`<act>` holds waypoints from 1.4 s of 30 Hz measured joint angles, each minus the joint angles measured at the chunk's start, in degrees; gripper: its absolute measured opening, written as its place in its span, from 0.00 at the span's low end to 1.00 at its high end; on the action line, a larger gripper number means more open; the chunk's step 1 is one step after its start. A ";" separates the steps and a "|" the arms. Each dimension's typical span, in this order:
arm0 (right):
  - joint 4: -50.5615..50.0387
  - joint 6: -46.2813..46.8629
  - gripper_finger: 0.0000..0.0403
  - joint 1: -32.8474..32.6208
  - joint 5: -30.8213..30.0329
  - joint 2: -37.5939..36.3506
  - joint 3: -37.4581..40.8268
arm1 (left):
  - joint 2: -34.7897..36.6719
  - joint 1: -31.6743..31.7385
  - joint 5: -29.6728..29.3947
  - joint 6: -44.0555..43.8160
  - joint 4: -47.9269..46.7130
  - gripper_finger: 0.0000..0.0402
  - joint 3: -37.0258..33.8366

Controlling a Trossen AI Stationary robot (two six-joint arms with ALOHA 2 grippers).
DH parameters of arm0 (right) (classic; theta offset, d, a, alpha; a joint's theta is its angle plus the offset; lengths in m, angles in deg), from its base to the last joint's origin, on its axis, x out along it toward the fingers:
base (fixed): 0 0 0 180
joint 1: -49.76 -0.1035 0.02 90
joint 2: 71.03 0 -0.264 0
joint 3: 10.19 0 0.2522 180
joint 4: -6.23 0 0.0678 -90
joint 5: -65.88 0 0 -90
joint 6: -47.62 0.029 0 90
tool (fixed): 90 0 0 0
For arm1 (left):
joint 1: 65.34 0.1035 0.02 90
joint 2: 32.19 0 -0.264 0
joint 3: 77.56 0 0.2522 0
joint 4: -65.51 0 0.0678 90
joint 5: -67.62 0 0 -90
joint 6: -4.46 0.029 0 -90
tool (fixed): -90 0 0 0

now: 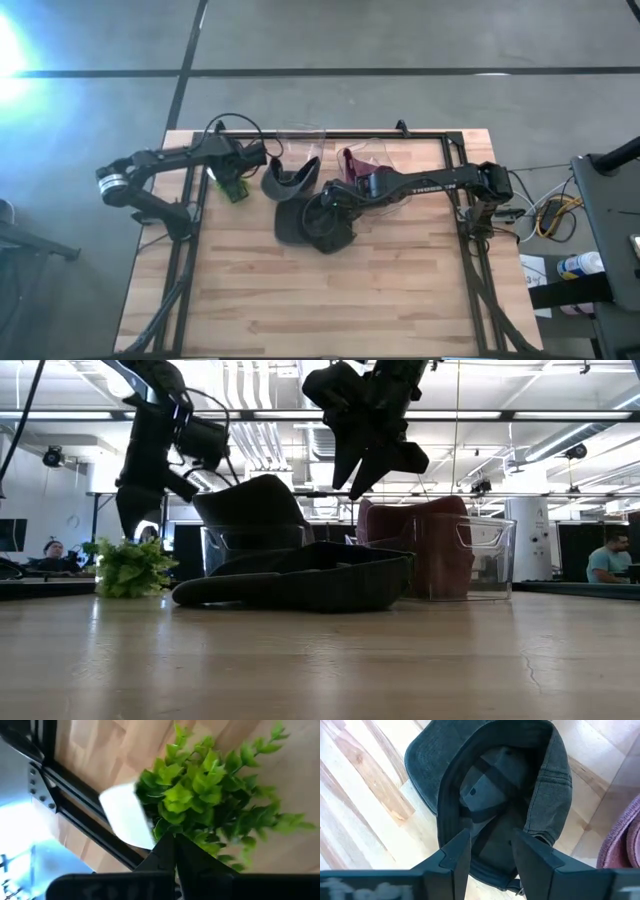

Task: Pick & Place hat
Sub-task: Adjust the plant pot on the table

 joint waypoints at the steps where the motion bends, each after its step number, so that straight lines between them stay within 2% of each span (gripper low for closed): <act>1: 0.00 0.00 0.34 0.00 0.00 0.00 0.00 | 0.17 0.00 0.37 -0.02 -0.27 0.00 0.80; 9: 0.00 0.08 0.34 -0.04 0.00 0.00 0.01 | 2.05 1.57 2.86 0.56 -4.73 0.00 9.91; 13: -0.02 0.17 0.34 -0.04 0.02 0.00 0.02 | 3.27 4.10 5.10 1.12 -5.38 0.00 11.83; 20: 0.10 0.21 0.34 -0.04 0.01 0.00 0.02 | 3.27 8.68 5.19 1.38 -3.98 0.00 4.46; 25: 0.31 0.24 0.34 -0.04 -0.33 0.00 0.02 | 4.90 9.16 5.20 0.30 -0.30 0.00 -1.04; 28: 0.37 0.47 0.34 -0.04 -1.32 0.00 0.02 | 7.62 9.11 7.02 -0.89 2.00 0.00 -1.10; 33: 0.76 0.71 0.34 0.00 -2.15 0.00 0.02 | 11.53 9.75 13.32 -4.00 6.03 0.00 1.60; 38: 1.23 0.72 0.34 0.00 -2.70 0.00 0.02 | 12.87 10.29 14.23 -7.65 6.98 0.00 2.49; 42: 1.44 0.72 0.34 -0.04 -2.82 0.00 0.02 | 12.20 10.90 14.63 -11.70 8.04 0.00 -0.51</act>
